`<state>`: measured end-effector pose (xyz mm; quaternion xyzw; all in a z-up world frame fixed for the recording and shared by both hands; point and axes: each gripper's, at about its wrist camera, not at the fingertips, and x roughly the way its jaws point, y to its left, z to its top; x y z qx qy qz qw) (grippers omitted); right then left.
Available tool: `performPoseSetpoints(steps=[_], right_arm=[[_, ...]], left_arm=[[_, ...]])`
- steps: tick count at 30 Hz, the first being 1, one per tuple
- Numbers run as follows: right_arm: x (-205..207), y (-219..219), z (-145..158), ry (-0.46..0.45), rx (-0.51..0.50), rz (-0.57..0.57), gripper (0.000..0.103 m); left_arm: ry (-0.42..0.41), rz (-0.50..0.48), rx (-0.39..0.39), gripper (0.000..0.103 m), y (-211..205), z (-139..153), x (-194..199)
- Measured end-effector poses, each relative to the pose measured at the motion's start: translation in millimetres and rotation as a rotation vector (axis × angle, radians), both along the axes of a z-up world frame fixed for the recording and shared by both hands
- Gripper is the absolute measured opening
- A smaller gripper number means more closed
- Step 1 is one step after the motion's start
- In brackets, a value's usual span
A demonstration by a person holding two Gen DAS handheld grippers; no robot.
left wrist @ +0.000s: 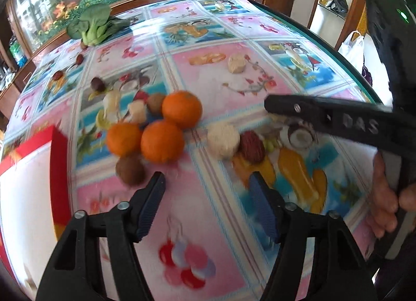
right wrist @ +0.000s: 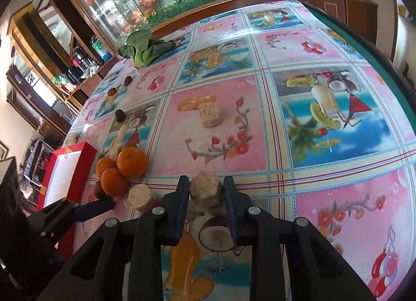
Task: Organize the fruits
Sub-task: 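Grasp a beige cake with the right tool while the left tool grasps another, then carry both beige cakes into the tray and open both tools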
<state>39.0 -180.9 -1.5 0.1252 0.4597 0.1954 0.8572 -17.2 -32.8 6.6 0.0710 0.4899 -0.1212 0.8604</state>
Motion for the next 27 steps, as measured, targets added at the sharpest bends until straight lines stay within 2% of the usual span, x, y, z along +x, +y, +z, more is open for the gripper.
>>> performPoseSetpoints(steps=[7,10,13,15,23,27], right_arm=[[1,1,0,0.002,-0.002,0.000,0.026],[1,2,0,-0.004,-0.012,0.005,0.026],[1,2,0,-0.011,-0.020,0.008,0.026],[0,4,0,-0.019,-0.033,0.012,0.026],[-2,7,1,-0.048,-0.043,0.023,0.026],[-10,15,11,-0.125,-0.049,0.056,0.026]], left_arm=[[-0.009,-0.028,-0.009,0.063,-7,0,20],[-0.025,-0.041,-0.014,0.056,-11,0,22],[-0.045,-0.046,-0.022,0.045,-13,1,22],[-0.057,-0.058,-0.027,0.028,-15,1,20],[-0.059,-0.015,-0.063,0.029,-7,5,7],[-0.099,0.020,-0.074,0.029,6,18,-14]])
